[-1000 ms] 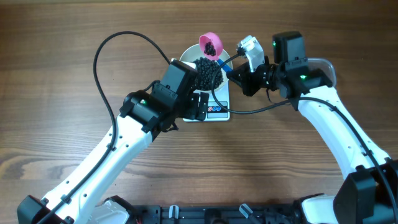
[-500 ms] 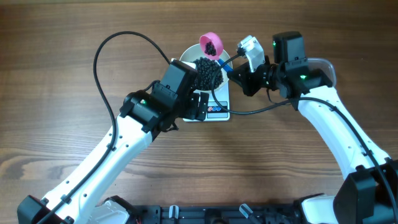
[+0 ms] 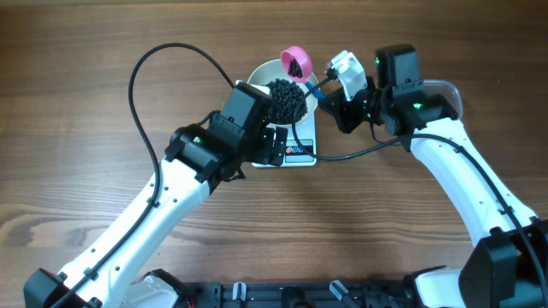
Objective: Scoop item into bowl and weigh 150g on scale
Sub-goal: 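Carry the scoop over the white bowl and tip beans in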
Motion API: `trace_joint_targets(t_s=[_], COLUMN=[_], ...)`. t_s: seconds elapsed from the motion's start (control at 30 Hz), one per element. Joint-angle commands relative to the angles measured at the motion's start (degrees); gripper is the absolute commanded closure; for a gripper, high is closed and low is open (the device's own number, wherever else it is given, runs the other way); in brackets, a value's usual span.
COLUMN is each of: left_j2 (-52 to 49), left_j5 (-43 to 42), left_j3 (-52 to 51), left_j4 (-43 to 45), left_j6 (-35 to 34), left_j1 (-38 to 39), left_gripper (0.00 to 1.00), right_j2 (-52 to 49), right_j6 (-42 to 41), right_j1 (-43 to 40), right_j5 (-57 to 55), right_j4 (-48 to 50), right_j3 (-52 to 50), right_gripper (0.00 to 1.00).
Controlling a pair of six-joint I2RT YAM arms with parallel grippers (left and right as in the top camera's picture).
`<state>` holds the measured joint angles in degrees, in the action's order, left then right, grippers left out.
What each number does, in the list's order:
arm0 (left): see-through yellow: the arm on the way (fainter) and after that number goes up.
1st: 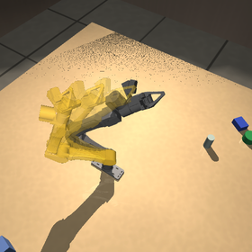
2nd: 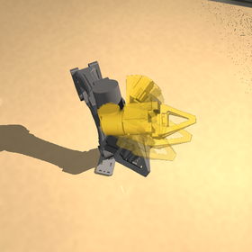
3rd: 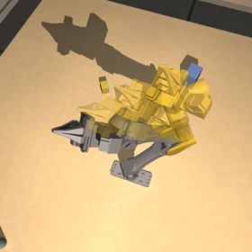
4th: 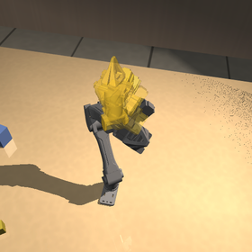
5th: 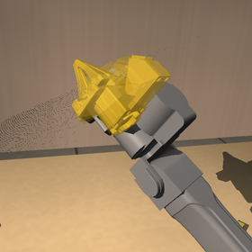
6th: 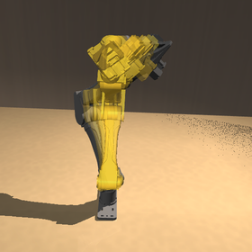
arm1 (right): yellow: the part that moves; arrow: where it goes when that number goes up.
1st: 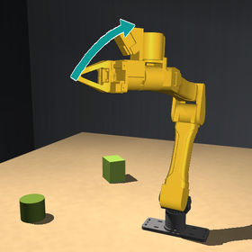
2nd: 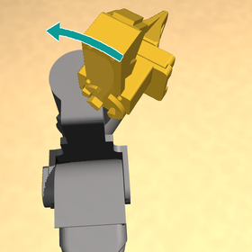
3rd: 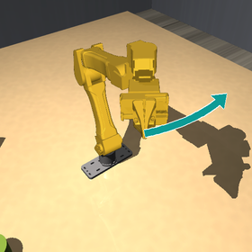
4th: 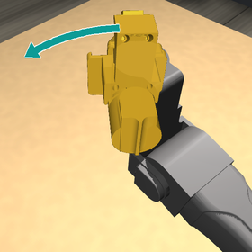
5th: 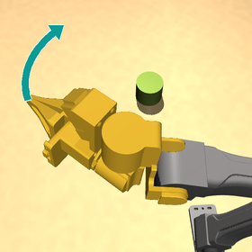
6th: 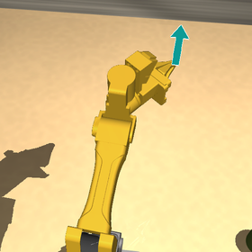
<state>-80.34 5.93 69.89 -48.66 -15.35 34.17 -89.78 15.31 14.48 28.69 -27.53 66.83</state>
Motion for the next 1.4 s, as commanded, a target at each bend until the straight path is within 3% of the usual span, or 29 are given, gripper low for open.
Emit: trace_joint_targets(t_s=[0.0, 0.57, 0.87, 1.23, 1.37], left_j2=[0.83, 0.83, 0.83, 0.83, 0.83], left_j5=[-0.48, -0.5, -0.5, -0.5, -0.48], left_j3=[-0.35, -0.35, -0.35, -0.35, -0.35], left_j4=[0.02, 0.02, 0.02, 0.02, 0.02], left_j6=[-0.5, -0.5, -0.5, -0.5, -0.5], left_j1=[0.22, 0.22, 0.22, 0.22, 0.22], left_gripper=[0.0, 0.0, 0.01, 0.0, 0.0], right_j2=[1.07, 1.07, 1.07, 1.07, 1.07], right_j6=[1.09, 0.98, 5.35, -2.32, -7.8], right_j1=[0.31, 0.31, 0.31, 0.31, 0.28], right_j5=[1.53, 1.77, -0.33, -0.74, 5.99], right_j4=[0.28, -0.59, -2.08, -1.57, -1.64], right_j3=[0.0, 0.0, 0.0, 0.0, 0.0], right_gripper=[0.96, 0.96, 0.96, 0.96, 0.96])
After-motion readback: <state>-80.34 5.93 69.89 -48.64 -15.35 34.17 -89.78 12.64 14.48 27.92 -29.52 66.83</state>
